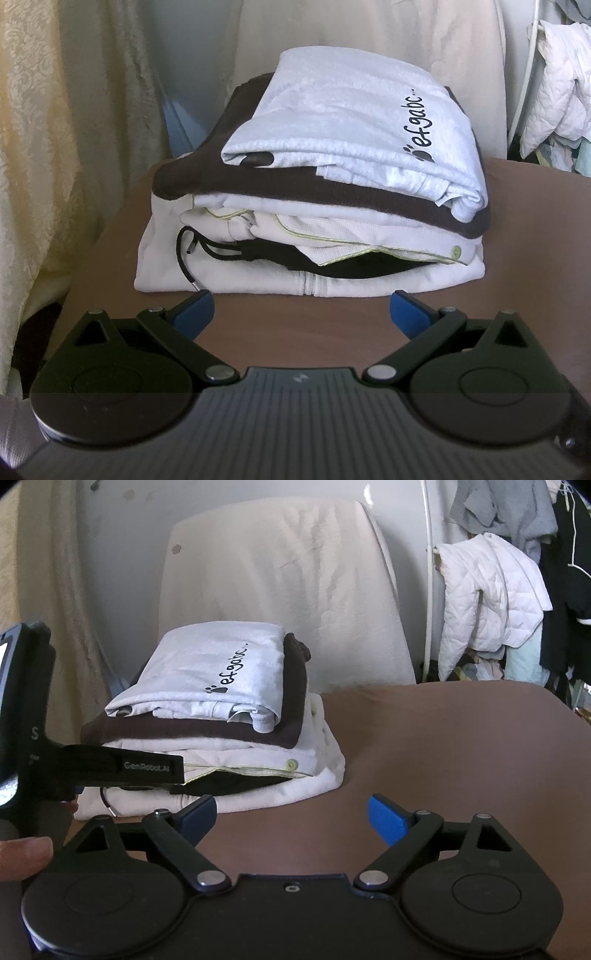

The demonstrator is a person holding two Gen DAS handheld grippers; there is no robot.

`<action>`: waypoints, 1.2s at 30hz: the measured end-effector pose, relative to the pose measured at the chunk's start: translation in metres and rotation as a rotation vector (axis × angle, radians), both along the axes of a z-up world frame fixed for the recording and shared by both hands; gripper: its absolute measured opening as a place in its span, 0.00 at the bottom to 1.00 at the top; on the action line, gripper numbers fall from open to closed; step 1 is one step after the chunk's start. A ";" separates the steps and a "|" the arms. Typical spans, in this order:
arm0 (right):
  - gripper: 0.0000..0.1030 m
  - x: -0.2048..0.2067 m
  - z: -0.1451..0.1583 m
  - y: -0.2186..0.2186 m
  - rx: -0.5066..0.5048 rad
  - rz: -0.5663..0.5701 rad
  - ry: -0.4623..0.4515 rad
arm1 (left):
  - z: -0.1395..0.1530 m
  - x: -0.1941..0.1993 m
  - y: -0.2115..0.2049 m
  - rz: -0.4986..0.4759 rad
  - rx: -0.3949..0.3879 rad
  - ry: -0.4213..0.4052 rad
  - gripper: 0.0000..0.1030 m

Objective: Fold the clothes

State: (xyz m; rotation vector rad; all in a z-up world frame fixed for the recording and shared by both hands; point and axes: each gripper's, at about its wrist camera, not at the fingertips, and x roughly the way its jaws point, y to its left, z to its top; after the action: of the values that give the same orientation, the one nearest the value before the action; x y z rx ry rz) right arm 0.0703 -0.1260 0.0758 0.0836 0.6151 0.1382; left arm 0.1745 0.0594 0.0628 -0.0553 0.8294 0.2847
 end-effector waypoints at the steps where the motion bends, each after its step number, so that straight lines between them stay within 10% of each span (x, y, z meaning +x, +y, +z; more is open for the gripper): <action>1: 0.90 0.001 -0.001 0.000 0.000 -0.003 0.002 | 0.000 0.000 0.000 0.000 -0.001 0.001 1.00; 36: 0.90 0.009 -0.010 0.009 0.003 -0.002 0.028 | -0.004 0.001 -0.003 -0.001 0.014 0.001 1.00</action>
State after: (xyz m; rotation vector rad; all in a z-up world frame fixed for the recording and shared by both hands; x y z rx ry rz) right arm 0.0797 -0.1167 0.0657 0.0886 0.6425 0.1366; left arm 0.1756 0.0562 0.0584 -0.0418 0.8284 0.2899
